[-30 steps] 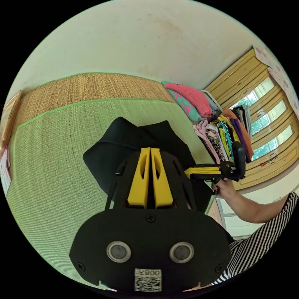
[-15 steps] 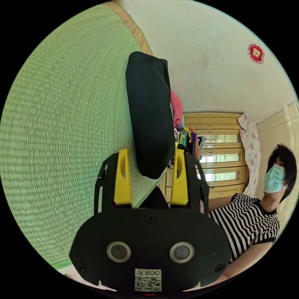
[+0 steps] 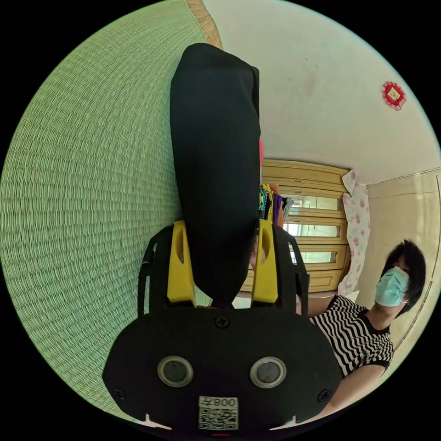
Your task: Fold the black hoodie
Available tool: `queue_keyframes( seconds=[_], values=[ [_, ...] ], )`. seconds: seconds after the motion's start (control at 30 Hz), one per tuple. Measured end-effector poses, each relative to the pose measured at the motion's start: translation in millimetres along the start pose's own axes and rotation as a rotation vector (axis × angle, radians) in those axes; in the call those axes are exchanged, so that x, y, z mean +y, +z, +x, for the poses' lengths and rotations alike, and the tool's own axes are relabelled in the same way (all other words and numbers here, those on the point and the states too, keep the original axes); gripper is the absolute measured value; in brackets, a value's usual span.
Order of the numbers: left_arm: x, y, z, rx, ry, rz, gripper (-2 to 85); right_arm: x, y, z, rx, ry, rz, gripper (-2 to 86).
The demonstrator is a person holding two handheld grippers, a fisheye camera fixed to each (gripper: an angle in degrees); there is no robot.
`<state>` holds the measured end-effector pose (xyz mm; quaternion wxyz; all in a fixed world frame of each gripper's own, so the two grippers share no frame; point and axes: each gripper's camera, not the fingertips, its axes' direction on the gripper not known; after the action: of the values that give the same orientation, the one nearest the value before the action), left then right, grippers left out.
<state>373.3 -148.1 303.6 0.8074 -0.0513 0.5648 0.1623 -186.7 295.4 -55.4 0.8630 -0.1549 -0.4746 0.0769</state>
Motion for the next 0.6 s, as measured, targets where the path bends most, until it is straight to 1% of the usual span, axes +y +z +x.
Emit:
queue_keyframes(
  seconds=[0.23, 0.3, 0.47, 0.6],
  values=[
    [-1.8, -7.8, -28.8, 0.04, -0.017, -0.013, 22.6, 29.0, 3.7, 47.4, -0.183, 0.052, 0.07, 17.5],
    [-1.7, -8.9, -35.7, 0.032, -0.024, -0.023, 21.9, 32.6, 7.9, 53.3, -0.199, 0.056, 0.069, 17.7],
    [-0.7, -6.7, -56.3, 0.009, -0.058, -0.058, 18.9, 30.2, 32.0, 53.8, -0.172, 0.044, 0.004, 17.1],
    [3.5, -6.3, -70.4, 0.024, -0.074, -0.069, 16.7, 30.3, 46.5, 53.4, -0.125, 0.052, -0.047, 13.4]
  ],
)
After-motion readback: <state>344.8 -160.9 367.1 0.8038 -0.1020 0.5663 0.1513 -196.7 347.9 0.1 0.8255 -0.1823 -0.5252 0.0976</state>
